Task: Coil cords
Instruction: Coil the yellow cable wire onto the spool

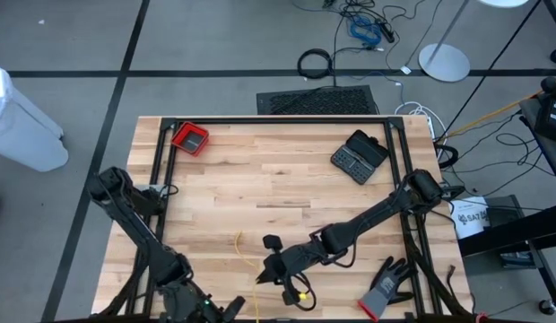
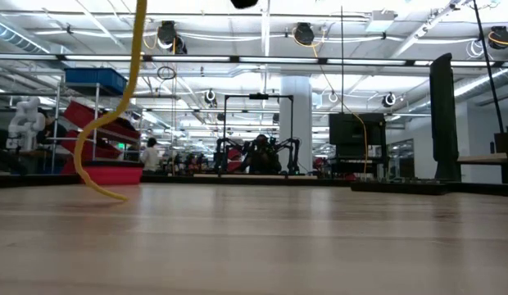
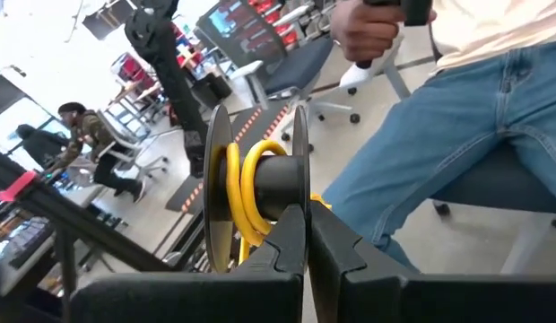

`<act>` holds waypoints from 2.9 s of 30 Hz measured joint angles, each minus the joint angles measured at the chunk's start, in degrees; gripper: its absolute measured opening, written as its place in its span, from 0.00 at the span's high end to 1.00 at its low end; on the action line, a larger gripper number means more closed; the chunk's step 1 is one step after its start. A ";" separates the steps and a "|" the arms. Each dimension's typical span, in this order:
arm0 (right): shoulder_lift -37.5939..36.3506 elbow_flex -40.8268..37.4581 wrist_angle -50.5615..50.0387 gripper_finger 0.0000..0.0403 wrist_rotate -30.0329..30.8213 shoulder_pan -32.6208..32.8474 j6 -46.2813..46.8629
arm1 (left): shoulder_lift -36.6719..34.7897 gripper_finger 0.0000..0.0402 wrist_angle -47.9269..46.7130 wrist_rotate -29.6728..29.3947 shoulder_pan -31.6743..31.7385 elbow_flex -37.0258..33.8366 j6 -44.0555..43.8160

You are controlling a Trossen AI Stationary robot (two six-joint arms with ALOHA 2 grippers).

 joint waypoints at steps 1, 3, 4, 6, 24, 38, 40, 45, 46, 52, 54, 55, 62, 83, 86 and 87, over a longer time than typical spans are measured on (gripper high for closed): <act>0.00 0.24 -0.01 1.00 0.09 0.12 -0.09 | 0.37 1.00 0.52 0.94 0.33 0.00 -0.04; 0.00 0.58 0.10 1.00 1.03 0.38 -0.26 | 1.00 1.00 1.31 2.74 0.85 0.00 -0.06; 0.00 0.69 0.06 1.00 1.34 0.54 -0.30 | 1.43 1.00 2.06 3.51 1.17 0.00 -0.07; 0.00 1.19 -0.29 1.00 1.30 0.61 -0.49 | 2.02 1.00 2.40 4.51 1.52 0.00 -0.47; 0.00 8.72 -9.33 1.00 6.08 3.83 -3.06 | 3.11 1.00 -0.57 5.14 5.16 0.04 -17.58; 0.02 13.86 -17.92 1.00 8.37 6.82 -2.62 | 3.11 1.00 -3.56 -1.25 5.23 0.02 -18.17; -0.03 13.81 -18.43 1.00 9.19 7.02 -2.61 | 3.11 1.00 -3.65 -1.26 5.23 0.02 -18.63; -0.79 13.81 -18.83 1.00 10.08 7.35 -2.47 | 3.06 1.00 -6.02 -2.77 5.18 0.02 -19.65; -0.86 13.81 -18.81 1.00 10.10 7.52 -2.45 | 3.06 1.00 -6.87 -3.53 5.18 0.01 -19.66; -1.01 15.08 -20.86 1.00 10.12 8.60 -2.93 | 2.96 1.00 -8.26 -7.89 5.20 -0.02 -21.05; -1.07 16.44 -22.29 1.00 10.17 8.97 -2.80 | 2.51 1.00 -8.72 -8.72 5.20 -0.02 -21.13; -1.16 16.88 -22.65 1.00 10.19 9.27 -2.71 | 2.16 1.00 -9.21 -9.39 5.18 -0.02 -21.18; -1.18 21.22 -27.55 1.00 12.73 12.37 -2.63 | -0.66 1.00 -13.25 -11.86 5.10 -0.02 -24.13; -1.07 25.73 -37.10 1.00 17.53 16.75 1.70 | -7.49 1.00 -20.22 -29.67 -0.69 -0.02 -25.55; -1.07 25.73 -37.15 1.00 17.51 16.75 1.71 | -8.59 1.00 -20.18 -32.34 -2.15 -0.02 -24.99; -1.07 25.73 -37.27 1.00 17.51 16.74 1.72 | -8.92 1.00 -20.22 -33.49 -2.71 -0.02 -24.45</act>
